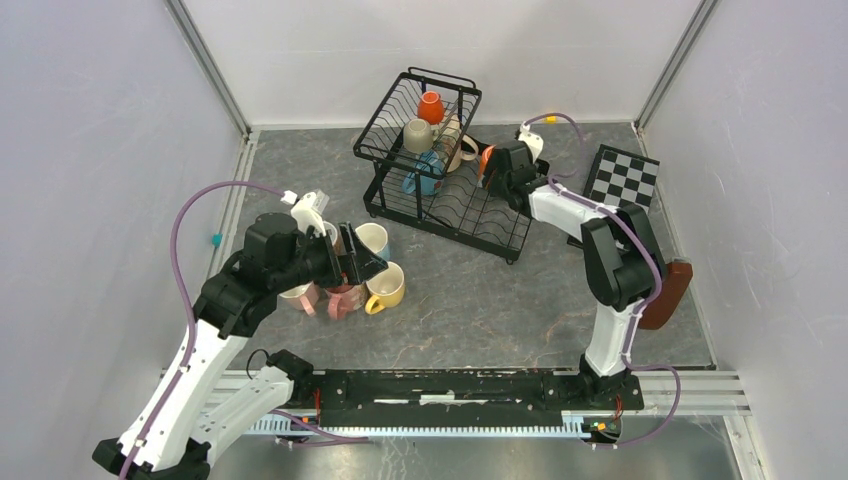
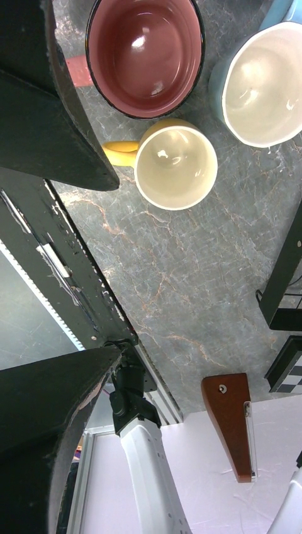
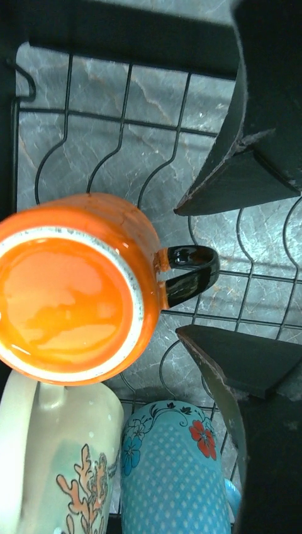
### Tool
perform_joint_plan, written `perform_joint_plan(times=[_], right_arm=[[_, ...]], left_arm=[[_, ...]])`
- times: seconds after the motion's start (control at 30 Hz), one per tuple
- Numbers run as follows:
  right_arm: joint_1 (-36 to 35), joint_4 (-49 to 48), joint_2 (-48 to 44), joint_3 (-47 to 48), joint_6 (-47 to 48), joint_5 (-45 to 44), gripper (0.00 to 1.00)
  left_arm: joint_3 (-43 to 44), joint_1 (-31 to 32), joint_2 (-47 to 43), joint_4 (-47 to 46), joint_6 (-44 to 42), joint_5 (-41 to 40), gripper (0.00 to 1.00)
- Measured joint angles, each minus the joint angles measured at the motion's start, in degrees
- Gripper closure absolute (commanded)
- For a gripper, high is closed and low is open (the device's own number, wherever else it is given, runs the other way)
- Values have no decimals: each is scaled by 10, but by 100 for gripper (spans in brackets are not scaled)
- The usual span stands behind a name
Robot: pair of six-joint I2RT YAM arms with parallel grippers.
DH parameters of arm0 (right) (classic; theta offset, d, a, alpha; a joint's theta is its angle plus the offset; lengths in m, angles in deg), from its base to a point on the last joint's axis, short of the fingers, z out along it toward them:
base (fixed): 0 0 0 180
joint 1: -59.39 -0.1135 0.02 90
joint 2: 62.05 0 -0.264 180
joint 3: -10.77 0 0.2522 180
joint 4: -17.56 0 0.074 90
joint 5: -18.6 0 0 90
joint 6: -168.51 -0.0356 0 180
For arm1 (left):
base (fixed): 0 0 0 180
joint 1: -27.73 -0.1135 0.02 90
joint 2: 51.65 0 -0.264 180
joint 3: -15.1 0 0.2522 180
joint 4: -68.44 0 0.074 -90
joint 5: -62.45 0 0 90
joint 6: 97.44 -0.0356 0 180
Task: Unload the cups from the dish rack
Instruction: Unload the cup from the dish rack.
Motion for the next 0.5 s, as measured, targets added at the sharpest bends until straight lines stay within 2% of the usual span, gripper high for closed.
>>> perform_joint_plan(times=[0.23, 0.5], right_arm=[[0, 10, 44, 22, 40, 15, 48], [0, 27, 71, 48, 81, 7, 55]], left_arm=[[0, 0, 5, 0, 0, 0, 0], [0, 0, 10, -2, 0, 0, 0]])
